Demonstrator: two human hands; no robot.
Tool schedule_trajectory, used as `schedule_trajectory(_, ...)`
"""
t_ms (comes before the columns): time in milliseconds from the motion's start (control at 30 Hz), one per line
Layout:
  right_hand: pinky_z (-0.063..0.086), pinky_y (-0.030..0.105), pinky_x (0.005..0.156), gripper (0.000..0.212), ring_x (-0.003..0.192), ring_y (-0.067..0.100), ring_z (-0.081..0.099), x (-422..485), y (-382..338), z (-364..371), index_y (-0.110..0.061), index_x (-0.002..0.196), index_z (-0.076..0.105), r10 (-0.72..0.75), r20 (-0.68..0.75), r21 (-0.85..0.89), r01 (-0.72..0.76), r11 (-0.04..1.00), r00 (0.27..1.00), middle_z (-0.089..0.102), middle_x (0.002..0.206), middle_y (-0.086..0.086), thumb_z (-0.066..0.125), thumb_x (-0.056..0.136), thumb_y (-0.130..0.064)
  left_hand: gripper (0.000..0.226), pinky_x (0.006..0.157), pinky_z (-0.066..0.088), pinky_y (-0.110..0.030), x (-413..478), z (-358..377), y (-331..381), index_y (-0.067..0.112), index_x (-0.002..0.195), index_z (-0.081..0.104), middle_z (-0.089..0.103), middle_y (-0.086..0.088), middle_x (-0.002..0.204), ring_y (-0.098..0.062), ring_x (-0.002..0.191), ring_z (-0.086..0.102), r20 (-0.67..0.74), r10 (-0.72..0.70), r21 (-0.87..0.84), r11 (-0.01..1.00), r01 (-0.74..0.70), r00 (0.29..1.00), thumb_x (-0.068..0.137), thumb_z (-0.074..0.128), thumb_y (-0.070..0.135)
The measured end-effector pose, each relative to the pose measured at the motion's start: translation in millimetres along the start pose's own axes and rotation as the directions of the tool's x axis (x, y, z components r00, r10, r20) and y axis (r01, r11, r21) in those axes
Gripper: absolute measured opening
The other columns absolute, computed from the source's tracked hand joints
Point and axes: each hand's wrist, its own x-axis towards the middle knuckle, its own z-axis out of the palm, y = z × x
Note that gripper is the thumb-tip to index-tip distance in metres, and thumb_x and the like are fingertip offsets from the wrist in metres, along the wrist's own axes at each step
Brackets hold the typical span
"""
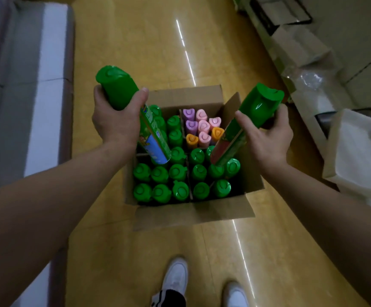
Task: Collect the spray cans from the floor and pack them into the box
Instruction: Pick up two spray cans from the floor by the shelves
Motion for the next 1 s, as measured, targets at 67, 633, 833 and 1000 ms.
schedule_trajectory(67, 0.047, 0.005, 0.08, 0.059, 0.11, 0.004, 0.058, 11.7, -9.5, 12.1, -0.016, 0.132, 0.054, -0.008, 0.026, -0.007, 0.008, 1.0, 1.0, 0.059, 0.121, -0.011, 0.08, 0.084, -0.038, 0.053, 0.091, 0.053, -0.027, 5.3, -8.0, 1.6, 0.037, 0.115, 0.055, 0.066, 0.018, 0.104, -0.002, 0.096, 0.064, -0.02, 0.002, 0.021, 1.0, -0.002, 1.0, 0.072, 0.082, 0.052)
schedule_trajectory(633, 0.056, 0.04, 0.096, 0.066, 0.107, 0.012, 0.064, 125.9, -16.0, 186.9, -0.027, 0.116, 0.059, 0.095, 0.109, -0.024, -0.093, 0.995, 0.989, 0.067, 0.11, -0.009, 0.083, 0.063, -0.057, 0.043, 0.084, 0.057, -0.04, 98.0, 17.7, -45.7, 0.039, 0.095, 0.057, 0.066, 0.018, 0.09, -0.006, 0.088, 0.066, -0.125, 0.033, -0.035, 0.999, -0.038, 0.992, 0.066, 0.086, 0.051)
schedule_trajectory(833, 0.055, 0.025, 0.09, 0.066, 0.105, 0.009, 0.064, 130.1, 10.1, 238.3, -0.016, 0.125, 0.062, 0.186, 0.211, -0.075, -0.174, 0.982, 0.96, 0.067, 0.108, -0.01, 0.089, 0.07, -0.041, 0.043, 0.074, 0.053, -0.026, 126.5, 30.3, -73.5, 0.035, 0.096, 0.057, 0.064, 0.018, 0.086, 0.002, 0.079, 0.062, -0.103, -0.001, -0.04, 0.999, -0.003, 0.995, 0.068, 0.085, 0.048)
schedule_trajectory(1000, 0.057, 0.042, 0.094, 0.075, 0.105, 0.018, 0.067, 130.6, 30.7, 276.7, -0.016, 0.12, 0.066, 0.244, 0.268, -0.251, -0.177, 0.952, 0.932, 0.072, 0.111, 0.001, 0.087, 0.06, -0.056, 0.051, 0.073, 0.056, -0.033, 140.9, 32.5, -88.7, 0.028, 0.102, 0.058, 0.066, 0.011, 0.089, -0.007, 0.081, 0.065, -0.028, -0.012, -0.006, 1.0, 0.011, 1.0, 0.066, 0.083, 0.054)
